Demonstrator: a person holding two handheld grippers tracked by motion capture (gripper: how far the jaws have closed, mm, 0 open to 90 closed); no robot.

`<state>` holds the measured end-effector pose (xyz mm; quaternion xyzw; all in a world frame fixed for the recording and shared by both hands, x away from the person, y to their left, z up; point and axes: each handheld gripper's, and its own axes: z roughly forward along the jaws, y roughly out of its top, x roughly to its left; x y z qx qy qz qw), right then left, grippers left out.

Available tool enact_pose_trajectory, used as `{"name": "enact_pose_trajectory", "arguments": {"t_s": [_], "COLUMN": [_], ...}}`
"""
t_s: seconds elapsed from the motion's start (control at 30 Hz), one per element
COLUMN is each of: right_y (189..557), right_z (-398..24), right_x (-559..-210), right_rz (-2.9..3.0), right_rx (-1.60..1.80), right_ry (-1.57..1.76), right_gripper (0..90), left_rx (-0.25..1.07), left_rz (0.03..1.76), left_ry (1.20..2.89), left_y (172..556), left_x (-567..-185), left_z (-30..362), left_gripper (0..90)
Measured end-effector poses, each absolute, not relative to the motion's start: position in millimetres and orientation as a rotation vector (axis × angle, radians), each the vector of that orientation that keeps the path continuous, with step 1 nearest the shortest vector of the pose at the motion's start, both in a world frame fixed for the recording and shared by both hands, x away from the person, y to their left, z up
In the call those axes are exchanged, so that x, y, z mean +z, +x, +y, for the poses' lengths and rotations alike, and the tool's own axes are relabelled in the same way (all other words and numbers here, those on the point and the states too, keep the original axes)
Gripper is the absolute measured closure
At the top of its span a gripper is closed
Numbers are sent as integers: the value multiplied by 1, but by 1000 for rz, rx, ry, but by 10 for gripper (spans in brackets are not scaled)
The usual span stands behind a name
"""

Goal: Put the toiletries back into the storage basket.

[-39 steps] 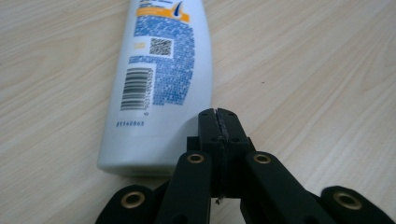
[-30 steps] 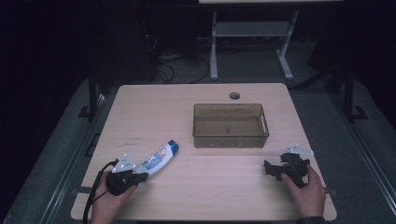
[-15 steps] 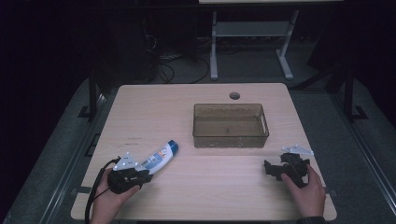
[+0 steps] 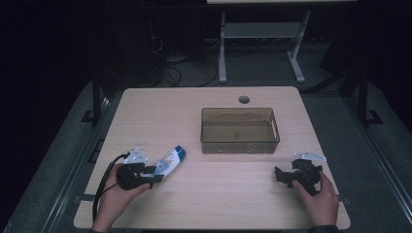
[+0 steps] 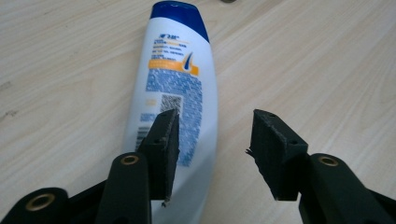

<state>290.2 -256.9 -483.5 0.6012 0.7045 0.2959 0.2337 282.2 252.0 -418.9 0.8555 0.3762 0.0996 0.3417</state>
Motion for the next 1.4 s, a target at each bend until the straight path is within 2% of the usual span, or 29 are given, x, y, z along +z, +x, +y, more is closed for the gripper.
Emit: {"name": "enact_pose_trajectory", "arguments": {"t_s": [0.17,0.77,1.4], "right_y": [290,290,290], "right_z": [-257,-257,-257], "right_x": [-484,-484,-484], "right_rz": [1937,1937,1937], "right_rx": [811,811,811], "right_ry": [1646,1647,1646], "right_gripper": [0,0,0], "left_rx": [292,279,220], "left_rz": [986,1033,1016], "left_ry": [2230,2280,2419], "left_y": [295,338,373], "left_x": [-414,-409,-415], "left_z": [248,230,195], "left_gripper": [465,362,303]}}
